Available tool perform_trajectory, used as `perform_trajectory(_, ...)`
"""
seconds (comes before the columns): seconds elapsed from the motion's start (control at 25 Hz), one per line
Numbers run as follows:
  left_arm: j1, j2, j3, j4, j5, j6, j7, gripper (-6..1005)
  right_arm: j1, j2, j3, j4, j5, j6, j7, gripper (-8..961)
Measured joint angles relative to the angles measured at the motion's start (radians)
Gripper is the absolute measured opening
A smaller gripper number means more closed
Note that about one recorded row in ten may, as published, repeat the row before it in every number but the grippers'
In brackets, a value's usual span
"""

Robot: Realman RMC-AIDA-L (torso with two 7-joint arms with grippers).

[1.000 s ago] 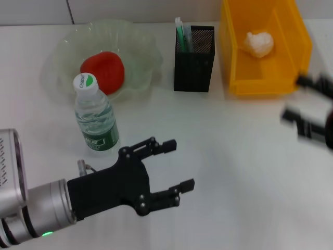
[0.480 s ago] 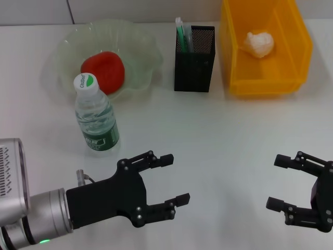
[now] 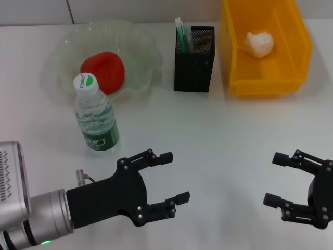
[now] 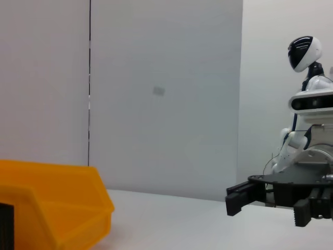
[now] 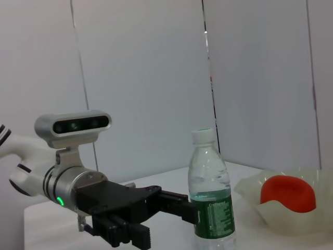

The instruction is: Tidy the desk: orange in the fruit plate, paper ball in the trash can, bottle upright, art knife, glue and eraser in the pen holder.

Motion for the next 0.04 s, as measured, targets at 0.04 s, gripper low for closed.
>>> perform_trajectory(0.04,0.001,-0.002,0.0,-0.003,-0.001,0.001,0.01,783,0.001,0.0,0.0,0.002,0.001,0.004,0.0,826)
